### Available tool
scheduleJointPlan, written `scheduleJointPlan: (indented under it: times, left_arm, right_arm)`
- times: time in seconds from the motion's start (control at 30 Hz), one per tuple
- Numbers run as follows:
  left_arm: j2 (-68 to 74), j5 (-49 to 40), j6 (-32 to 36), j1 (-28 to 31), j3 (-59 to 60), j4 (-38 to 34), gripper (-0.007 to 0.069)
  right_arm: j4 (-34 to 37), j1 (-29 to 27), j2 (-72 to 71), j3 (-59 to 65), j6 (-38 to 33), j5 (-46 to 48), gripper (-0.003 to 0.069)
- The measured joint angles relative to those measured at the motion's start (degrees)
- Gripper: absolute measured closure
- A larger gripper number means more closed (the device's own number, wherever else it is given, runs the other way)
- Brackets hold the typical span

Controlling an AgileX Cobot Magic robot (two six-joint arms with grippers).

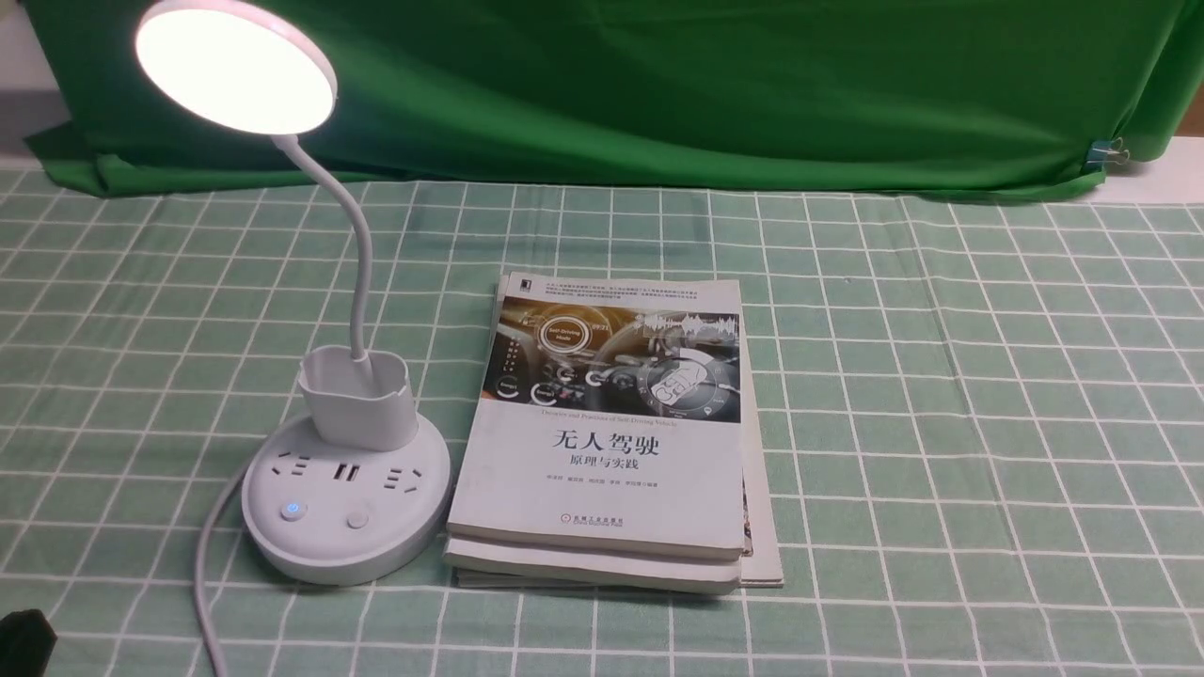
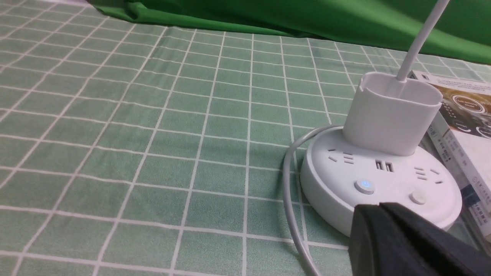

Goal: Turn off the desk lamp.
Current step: Use the left arm to press the button switch on the lamp holder

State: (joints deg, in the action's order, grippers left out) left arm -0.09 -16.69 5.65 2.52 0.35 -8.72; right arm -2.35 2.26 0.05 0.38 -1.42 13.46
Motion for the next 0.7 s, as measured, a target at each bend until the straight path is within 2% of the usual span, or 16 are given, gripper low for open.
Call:
scheduleJointPlan:
  times: [0.1,0.2,0.33,0.47,0.6,0.7]
  left_arm:
    - [0.0,1.3,-0.2,0.0,0.0,-1.7,0.0624]
    - [0.0,4.4,-1.2,0.0,0.0,-9.4,0.0624]
    - [0.0,9.6,-1.5,0.0,0.0,-25.5,0.0624]
    - [0.0,13.0,-1.3,0.0,0.0,-37.0,0.0624]
    - [0.0,16.1,-0.6,0.0,0.0,-38.3,0.0624]
    - [0.1,13.5,-0.2,0.0,-0.8,-37.9,0.0624]
  right_arm:
    - [0.0,0.0,0.0,0.0,0.0,0.0,0.0417]
    - [0.0,0.0,0.0,0.0,0.0,0.0,0.0417]
    - [0.0,0.0,0.0,0.0,0.0,0.0,0.0417]
    - [0.0,0.0,0.0,0.0,0.0,0.0,0.0417]
    - [0.0,0.0,0.0,0.0,0.0,0.0,0.0417]
    - [0.0,0.0,0.0,0.0,0.0,0.0,0.0417]
